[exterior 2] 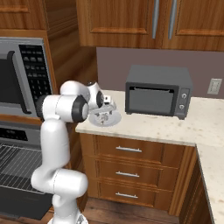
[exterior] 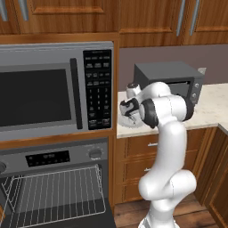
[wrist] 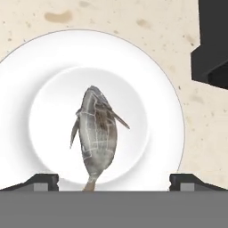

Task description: Take the fish from the oven and place it on the plate on the counter.

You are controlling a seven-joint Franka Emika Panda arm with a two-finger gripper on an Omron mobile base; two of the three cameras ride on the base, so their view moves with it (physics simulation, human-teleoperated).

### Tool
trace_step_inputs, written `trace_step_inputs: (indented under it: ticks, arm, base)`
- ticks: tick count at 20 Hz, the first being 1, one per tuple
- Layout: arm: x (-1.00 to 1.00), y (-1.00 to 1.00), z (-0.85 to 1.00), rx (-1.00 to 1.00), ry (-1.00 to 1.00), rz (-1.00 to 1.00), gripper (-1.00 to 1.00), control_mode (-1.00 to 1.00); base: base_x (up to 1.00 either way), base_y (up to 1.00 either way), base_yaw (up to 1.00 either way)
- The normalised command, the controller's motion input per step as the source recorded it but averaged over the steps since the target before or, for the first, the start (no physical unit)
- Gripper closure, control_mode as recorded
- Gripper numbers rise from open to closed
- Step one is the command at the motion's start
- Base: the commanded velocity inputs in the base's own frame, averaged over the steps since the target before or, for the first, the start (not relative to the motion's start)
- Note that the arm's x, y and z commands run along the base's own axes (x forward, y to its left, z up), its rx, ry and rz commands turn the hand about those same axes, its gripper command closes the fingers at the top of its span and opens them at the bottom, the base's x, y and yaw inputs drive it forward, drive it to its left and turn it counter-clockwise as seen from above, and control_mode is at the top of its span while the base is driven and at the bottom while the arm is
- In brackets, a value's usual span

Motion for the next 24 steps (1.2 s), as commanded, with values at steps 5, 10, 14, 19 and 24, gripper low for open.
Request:
trace_step_inputs:
  ticks: [5,10,14,19,24]
  arm:
    - [-0.49,-0.07,0.61,0.08,0.04,0.06,-1.00,-1.00]
    - [-1.00,-0.01,0.09,0.09,0.07,0.00,-1.00,-1.00]
    - [-1.00,0.00,0.00,0.10,0.04,0.00,-1.00,-1.00]
    - [-1.00,0.00,0.00,0.10,0.03,0.00,-1.00,-1.00]
    - [-1.00,-0.07,0.07,0.11,0.00,0.00,-1.00,-1.00]
  base:
    - [0.00,0.00,0.00]
    - [0.00,0.00,0.00]
    - [0.00,0.00,0.00]
    - [0.00,0.00,0.00]
    - [0.00,0.00,0.00]
